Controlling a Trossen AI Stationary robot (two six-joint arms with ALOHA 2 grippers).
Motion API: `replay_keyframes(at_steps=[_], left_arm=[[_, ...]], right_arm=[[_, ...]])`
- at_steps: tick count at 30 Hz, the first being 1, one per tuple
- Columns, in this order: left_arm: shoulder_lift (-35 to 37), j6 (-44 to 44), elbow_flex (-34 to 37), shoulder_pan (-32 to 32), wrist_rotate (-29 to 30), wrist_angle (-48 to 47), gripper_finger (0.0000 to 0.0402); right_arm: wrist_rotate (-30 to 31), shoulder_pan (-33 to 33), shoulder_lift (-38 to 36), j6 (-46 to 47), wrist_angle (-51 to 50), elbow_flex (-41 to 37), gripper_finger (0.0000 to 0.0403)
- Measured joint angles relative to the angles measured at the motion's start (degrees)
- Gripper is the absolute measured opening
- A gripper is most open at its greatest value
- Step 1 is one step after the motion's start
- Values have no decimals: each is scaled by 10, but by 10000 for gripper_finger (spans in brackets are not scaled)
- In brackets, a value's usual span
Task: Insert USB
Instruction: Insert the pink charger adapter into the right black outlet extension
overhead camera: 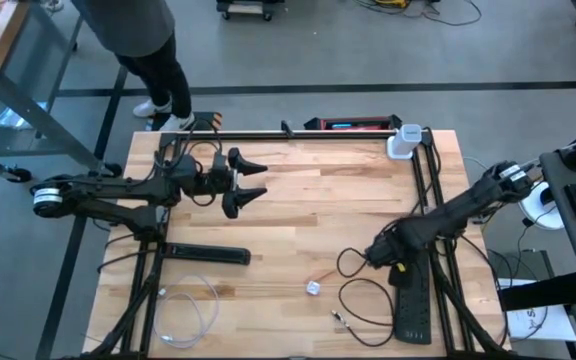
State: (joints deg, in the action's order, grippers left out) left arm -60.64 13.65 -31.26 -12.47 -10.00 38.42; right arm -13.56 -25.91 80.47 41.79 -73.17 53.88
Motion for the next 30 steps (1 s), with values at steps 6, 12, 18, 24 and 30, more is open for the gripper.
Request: replay_keyframes(at_steps=[6, 12, 18, 24, 30], left_arm=[[0, -1, 0, 0, 3, 0, 303], [0, 2, 0, 0, 4, 0, 309], [0, -2, 0, 0, 5, 0, 323], [0, -3, 0, 0, 5, 0, 331], [0, -3, 0, 0, 5, 0, 330]], right_arm=[[1, -36, 1, -27, 7, -27, 182], [-7, -37, 0, -36, 12, -70, 182], [0, -37, 1, -40, 27, -63, 182], [12, -33, 1, -69, 30, -62, 182], [26, -24, 1, -87, 34, -62, 182]])
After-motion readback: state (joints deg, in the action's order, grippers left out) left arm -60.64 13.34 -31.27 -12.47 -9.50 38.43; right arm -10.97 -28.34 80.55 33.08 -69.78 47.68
